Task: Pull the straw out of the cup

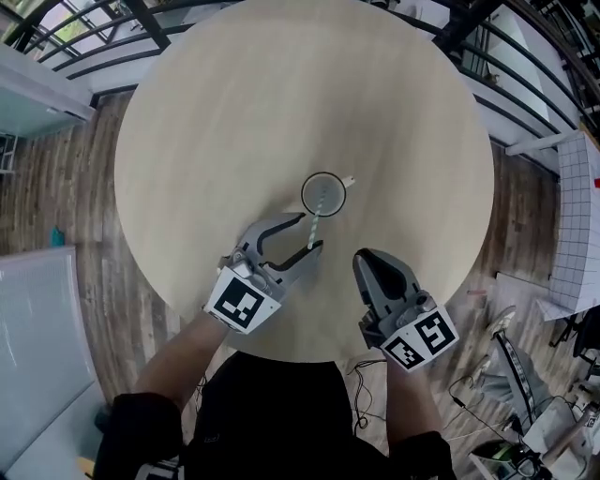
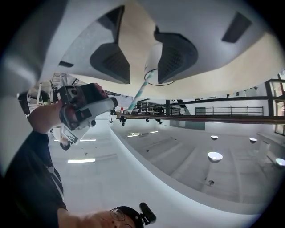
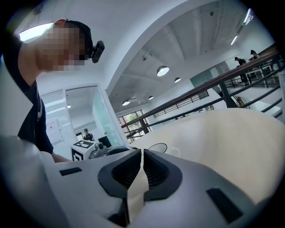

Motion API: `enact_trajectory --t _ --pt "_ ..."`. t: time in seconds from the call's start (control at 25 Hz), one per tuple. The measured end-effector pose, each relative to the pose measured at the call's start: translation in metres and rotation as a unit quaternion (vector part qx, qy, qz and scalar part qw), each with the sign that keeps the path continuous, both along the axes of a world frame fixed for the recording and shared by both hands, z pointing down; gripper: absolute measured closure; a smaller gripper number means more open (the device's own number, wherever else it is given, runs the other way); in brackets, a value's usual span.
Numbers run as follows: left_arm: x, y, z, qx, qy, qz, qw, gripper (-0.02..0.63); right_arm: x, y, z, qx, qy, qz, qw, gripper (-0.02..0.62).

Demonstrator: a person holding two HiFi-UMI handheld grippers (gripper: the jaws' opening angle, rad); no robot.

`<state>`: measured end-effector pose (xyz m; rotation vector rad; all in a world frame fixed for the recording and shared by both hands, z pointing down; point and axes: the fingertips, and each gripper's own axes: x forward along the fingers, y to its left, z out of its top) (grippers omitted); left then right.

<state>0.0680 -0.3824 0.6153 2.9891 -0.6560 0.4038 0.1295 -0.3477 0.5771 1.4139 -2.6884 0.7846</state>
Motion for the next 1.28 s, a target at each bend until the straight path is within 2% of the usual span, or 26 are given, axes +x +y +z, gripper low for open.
enact_trajectory --t 0.2,0.36,0.48,0.6,0.8,1.28 --pt "0.016 -0.003 0.008 -0.018 0.003 0.002 0.9998 0.419 -0.002 0.001 0.006 -0.001 -0.005 -0.003 1.0 0.571" --pt "0.01 0.002 0.016 -0.025 -0.001 -0.004 0.9997 0.425 -0.015 0.013 0.004 0.002 -0.004 -0.004 1.0 0.571" --pt "0.003 -0.011 0.011 -0.025 -0.002 -0.011 0.9996 0.497 -0.021 0.007 -0.003 -0.002 -0.002 -0.004 1.0 0.571" --pt "-0.012 -0.02 0.008 -0.027 -0.011 -0.008 0.9995 0.52 -0.036 0.004 -0.009 -0.009 0.0 -0.001 1.0 0.571" --pt "0.023 -0.016 0.002 -0.023 -0.025 -0.01 0.9994 0.561 0.008 0.014 -0.013 -0.015 -0.008 0.01 1.0 0.571" --pt "0.014 -0.011 -0.059 0.0 -0.011 -0.011 0.9999 0.578 0.009 0.014 -0.066 0.005 0.001 0.02 1.0 0.571"
